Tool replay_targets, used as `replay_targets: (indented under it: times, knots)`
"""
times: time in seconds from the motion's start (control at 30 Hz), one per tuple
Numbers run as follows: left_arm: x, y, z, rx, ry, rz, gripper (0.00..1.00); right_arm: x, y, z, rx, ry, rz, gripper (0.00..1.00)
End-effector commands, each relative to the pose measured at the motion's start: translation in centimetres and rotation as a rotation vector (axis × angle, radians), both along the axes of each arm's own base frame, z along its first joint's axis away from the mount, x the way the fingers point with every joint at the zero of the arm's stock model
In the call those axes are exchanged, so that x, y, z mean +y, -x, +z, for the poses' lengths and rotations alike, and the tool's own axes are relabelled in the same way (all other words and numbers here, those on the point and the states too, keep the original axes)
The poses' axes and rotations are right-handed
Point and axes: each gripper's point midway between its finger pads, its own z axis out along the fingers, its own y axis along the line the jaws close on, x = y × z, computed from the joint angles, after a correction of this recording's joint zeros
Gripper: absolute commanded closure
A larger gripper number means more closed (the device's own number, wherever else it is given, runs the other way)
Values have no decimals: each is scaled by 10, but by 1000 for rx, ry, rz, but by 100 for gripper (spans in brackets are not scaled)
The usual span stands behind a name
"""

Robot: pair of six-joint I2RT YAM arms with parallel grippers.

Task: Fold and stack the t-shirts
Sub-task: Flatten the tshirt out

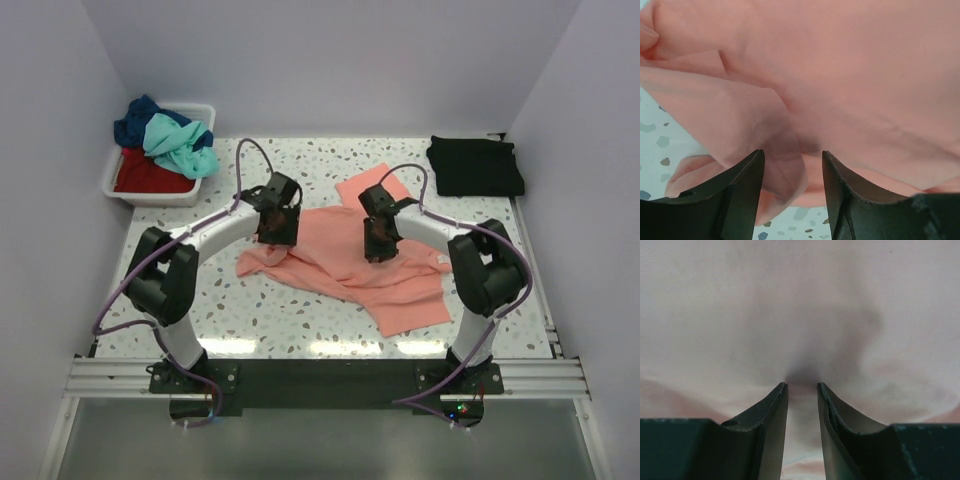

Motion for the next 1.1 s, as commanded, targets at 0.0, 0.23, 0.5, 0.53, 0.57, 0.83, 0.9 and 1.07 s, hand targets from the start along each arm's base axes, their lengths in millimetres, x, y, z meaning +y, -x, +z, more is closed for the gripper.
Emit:
replay_targets:
  times: [0.0, 0.23, 0.5, 0.53, 0.57, 0.83, 0.9, 1.07]
  knots:
    - [23, 4, -16, 5, -96, 79, 46, 19, -18, -1, -41, -64, 36, 66]
    - [75, 25, -23, 60, -326, 286, 49, 5, -17, -19, -10, -18, 12, 66]
    - [105, 39, 28, -43, -359, 446, 52, -10, -8, -39, 63, 34, -13, 67]
    - [115, 45, 32, -43, -389, 465, 52, -11, -7, -40, 68, 37, -14, 67]
    - [119, 48, 40, -59, -386, 478, 52, -11, -8, -40, 67, 40, -17, 68]
    - [162, 88, 56, -51, -496, 623, 52, -12, -7, -44, 87, 46, -9, 68]
    - [161, 87, 60, -74, -467, 628, 53, -12, -6, -44, 91, 47, -6, 69]
    - [143, 75, 66, -100, -357, 576, 52, -14, -4, -45, 95, 51, 2, 69]
